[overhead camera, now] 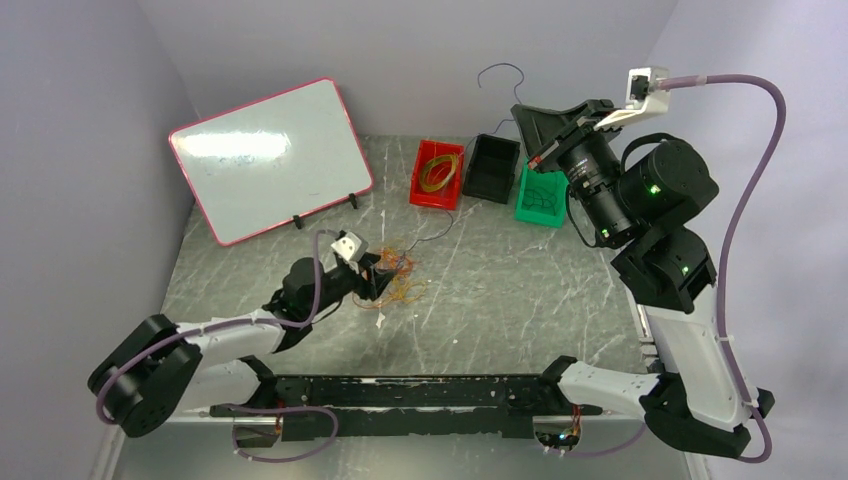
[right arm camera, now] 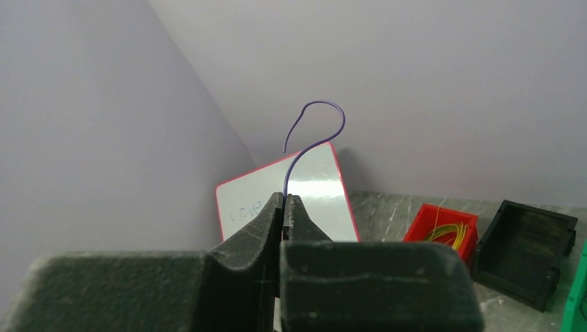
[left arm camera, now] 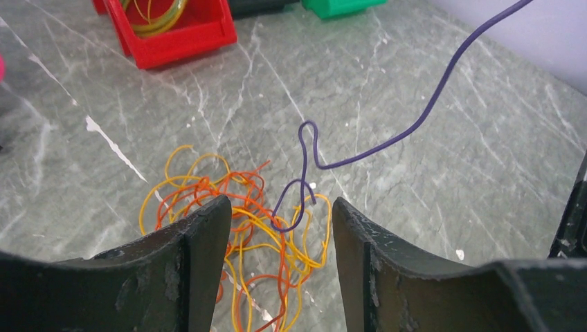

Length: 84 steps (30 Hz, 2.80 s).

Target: Untangle the cables

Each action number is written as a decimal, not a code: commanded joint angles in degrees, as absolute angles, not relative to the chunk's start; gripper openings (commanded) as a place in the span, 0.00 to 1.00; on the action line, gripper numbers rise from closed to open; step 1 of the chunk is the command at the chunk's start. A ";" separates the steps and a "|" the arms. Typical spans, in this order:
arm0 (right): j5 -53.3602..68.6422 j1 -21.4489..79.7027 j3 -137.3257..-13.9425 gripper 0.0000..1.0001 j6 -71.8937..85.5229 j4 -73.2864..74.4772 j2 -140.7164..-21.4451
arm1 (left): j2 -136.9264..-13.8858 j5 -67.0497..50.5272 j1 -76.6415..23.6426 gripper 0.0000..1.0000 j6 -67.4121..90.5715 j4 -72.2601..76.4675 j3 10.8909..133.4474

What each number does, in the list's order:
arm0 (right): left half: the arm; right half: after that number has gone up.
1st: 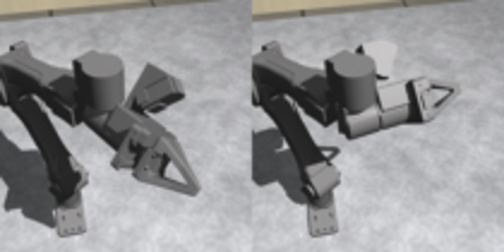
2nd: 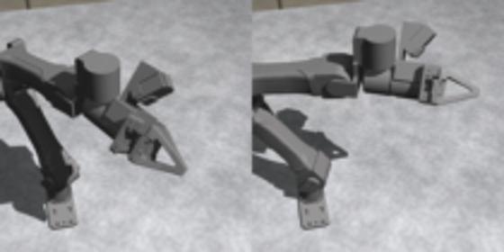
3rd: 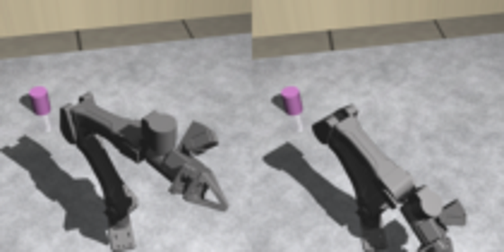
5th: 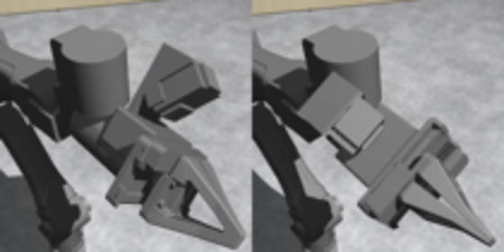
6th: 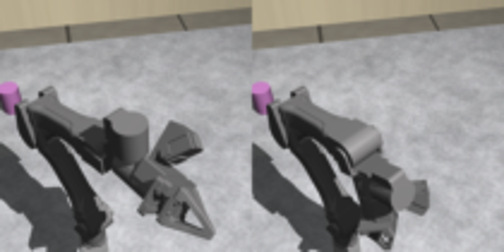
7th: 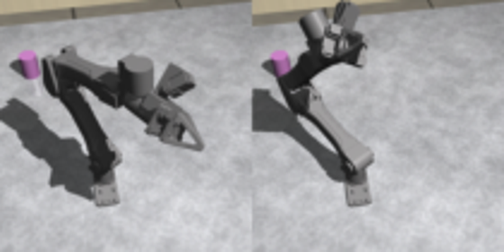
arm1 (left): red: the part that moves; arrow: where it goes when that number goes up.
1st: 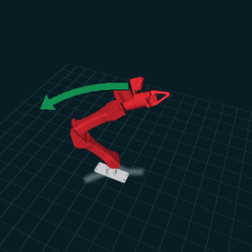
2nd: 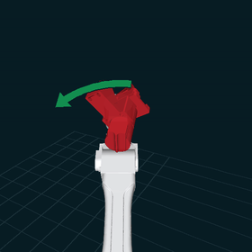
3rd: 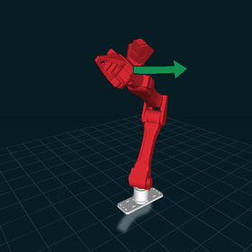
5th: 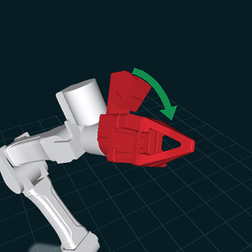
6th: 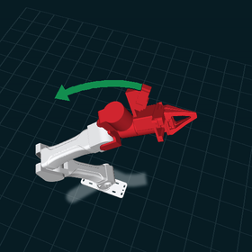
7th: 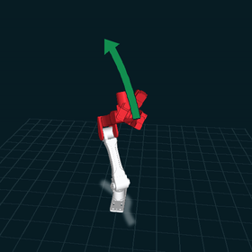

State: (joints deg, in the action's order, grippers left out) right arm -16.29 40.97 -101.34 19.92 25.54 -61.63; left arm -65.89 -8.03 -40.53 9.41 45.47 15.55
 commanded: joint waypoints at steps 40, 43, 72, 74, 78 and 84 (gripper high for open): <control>-25.95 40.81 -76.46 0.00 27.52 27.95 -62.40 | -61.64 -6.88 -40.36 0.07 -0.02 31.57 36.44; -22.90 40.71 -71.42 0.00 29.16 26.06 -63.57 | -60.43 -3.19 -40.37 0.07 -2.34 21.47 41.90; -16.22 32.39 -52.92 0.29 35.61 16.57 -68.78 | -69.47 -0.13 -40.38 0.07 -3.52 -13.55 70.27; -17.13 32.17 -53.37 0.45 34.83 16.66 -67.62 | -70.65 -0.46 -40.42 0.07 -3.24 -13.93 71.32; -15.38 32.17 -52.43 0.64 33.07 15.16 -61.42 | -72.48 0.28 -40.34 0.07 -2.78 -14.88 72.85; -0.39 32.38 -48.12 0.66 29.15 7.30 -50.33 | -74.09 1.91 -40.34 0.07 -1.57 -14.53 73.67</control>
